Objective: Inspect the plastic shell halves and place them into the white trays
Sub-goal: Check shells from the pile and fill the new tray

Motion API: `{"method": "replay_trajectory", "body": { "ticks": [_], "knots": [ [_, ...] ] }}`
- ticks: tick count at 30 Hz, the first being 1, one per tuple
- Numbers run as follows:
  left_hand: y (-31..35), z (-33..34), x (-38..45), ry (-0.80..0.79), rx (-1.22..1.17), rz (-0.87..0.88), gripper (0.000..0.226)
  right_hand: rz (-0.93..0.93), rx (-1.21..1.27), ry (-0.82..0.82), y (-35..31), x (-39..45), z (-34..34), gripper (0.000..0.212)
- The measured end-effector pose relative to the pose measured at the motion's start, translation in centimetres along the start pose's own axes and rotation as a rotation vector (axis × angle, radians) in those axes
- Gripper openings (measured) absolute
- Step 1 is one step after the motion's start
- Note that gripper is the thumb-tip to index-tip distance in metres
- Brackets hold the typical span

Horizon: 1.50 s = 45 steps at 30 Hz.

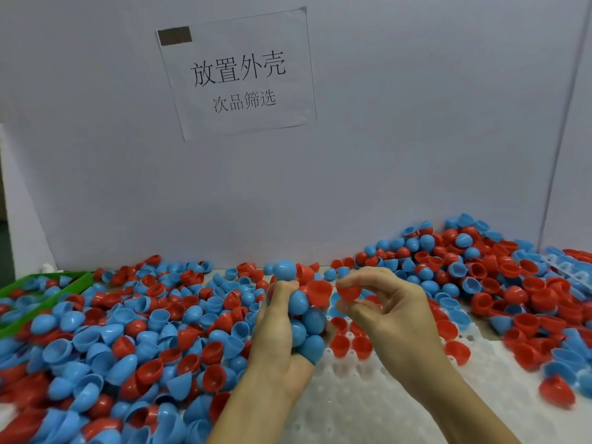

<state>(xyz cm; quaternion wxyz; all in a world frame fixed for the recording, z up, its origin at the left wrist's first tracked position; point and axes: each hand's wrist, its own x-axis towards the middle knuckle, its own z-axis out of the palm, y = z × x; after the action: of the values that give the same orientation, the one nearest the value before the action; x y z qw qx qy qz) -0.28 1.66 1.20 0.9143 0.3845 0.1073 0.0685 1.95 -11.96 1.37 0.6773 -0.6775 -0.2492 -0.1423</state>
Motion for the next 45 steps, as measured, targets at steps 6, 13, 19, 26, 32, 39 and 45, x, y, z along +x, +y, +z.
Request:
{"method": "replay_trajectory", "body": {
  "ticks": [6,13,19,26,32,39,45],
  "knots": [
    [-0.1,0.1,0.1,0.014,0.045,0.071,0.015,0.007,-0.427,-0.047,0.5,0.1,-0.4,0.040],
    [-0.5,0.1,0.1,0.055,0.107,0.137,0.013,0.040,-0.363,-0.311,0.5,-0.3,-0.4,0.042],
    [-0.5,-0.1,0.3,0.080,0.101,0.155,0.015,0.301,-0.137,-0.284,1.2,-0.1,-0.5,0.079],
    [-0.5,-0.2,0.4,0.076,0.114,0.171,0.022,0.414,-0.040,-0.452,0.9,0.6,-1.9,0.033],
    [-0.6,-0.2,0.4,0.077,0.138,0.187,0.012,0.391,-0.258,-0.380,0.4,0.3,-1.2,0.005],
    [-0.6,-0.2,0.3,0.030,0.163,0.195,0.012,0.400,-0.461,-0.167,0.0,1.2,-4.1,0.018],
    [-0.7,-0.3,0.3,0.024,0.167,0.182,0.014,0.399,-1.037,0.082,0.4,1.6,-12.1,0.023]
  ]
}}
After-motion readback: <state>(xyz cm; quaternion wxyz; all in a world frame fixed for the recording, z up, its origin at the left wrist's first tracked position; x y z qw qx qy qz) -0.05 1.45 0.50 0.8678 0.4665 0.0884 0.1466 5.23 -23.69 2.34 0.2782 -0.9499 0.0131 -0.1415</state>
